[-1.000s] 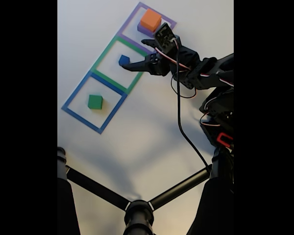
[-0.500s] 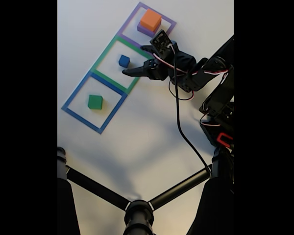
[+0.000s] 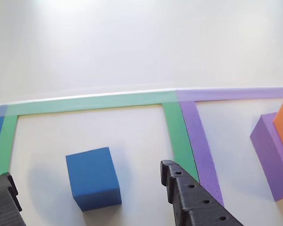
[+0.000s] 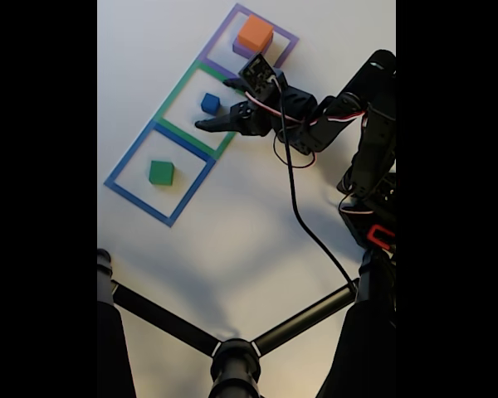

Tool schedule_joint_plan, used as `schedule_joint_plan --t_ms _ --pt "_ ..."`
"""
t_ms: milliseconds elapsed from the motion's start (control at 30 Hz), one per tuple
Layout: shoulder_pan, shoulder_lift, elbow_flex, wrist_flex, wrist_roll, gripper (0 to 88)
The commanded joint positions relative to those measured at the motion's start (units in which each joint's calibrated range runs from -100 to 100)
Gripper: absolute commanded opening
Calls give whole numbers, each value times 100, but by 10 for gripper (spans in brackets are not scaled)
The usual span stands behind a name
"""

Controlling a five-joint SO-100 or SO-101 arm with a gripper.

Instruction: Tower of hanoi

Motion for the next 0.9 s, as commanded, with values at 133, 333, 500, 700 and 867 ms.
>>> schedule_joint_plan --t_ms 133,333,500,700,867 --pt "-177 11 -212 -164 0 339" --pt "-230 123 -375 -164 0 320" --pt "-253 179 -375 -164 0 297" --pt "-299 155 -321 -148 0 258" --pt "-344 115 -266 -116 0 235"
